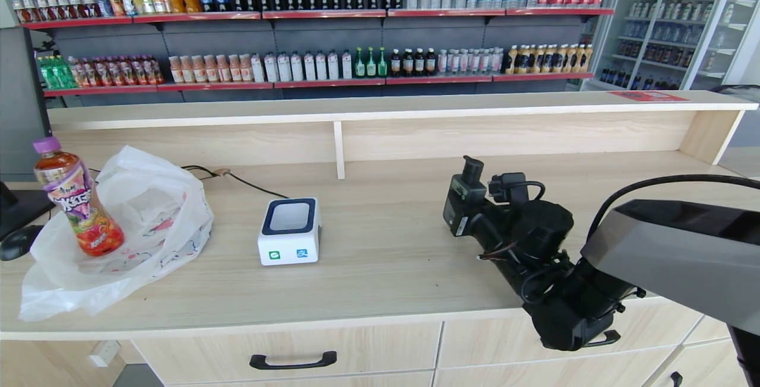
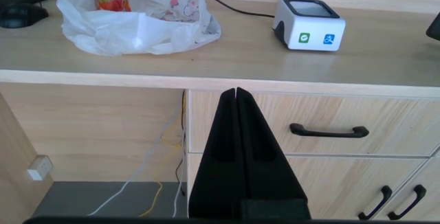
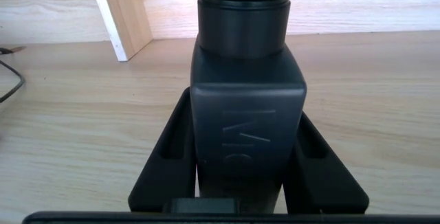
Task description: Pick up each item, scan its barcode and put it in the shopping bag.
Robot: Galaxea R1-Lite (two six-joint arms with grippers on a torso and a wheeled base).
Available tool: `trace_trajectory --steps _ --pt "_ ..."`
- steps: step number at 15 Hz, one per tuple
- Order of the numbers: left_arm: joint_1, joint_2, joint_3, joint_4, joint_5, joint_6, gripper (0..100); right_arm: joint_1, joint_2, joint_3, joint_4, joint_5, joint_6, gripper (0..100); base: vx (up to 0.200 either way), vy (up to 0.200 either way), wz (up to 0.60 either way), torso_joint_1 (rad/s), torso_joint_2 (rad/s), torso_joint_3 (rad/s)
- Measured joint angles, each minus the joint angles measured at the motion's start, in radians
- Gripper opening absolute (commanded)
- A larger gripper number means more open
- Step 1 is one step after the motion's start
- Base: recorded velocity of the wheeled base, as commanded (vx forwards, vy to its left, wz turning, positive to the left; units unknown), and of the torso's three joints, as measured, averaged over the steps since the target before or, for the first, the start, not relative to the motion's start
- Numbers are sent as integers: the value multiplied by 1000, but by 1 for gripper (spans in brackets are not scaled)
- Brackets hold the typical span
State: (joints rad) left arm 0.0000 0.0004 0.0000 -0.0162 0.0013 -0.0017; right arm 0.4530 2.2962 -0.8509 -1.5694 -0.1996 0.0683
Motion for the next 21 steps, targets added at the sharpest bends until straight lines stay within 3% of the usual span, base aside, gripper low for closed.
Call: trace_trajectory --steps 13,21 --pt "0 0 0 10 -1 1 0 -2 -218 167 0 0 -1 0 0 0 0 0 0 0" --pt "0 0 0 11 -1 -3 0 99 -413 321 -1 0 2 0 0 0 0 0 0 0"
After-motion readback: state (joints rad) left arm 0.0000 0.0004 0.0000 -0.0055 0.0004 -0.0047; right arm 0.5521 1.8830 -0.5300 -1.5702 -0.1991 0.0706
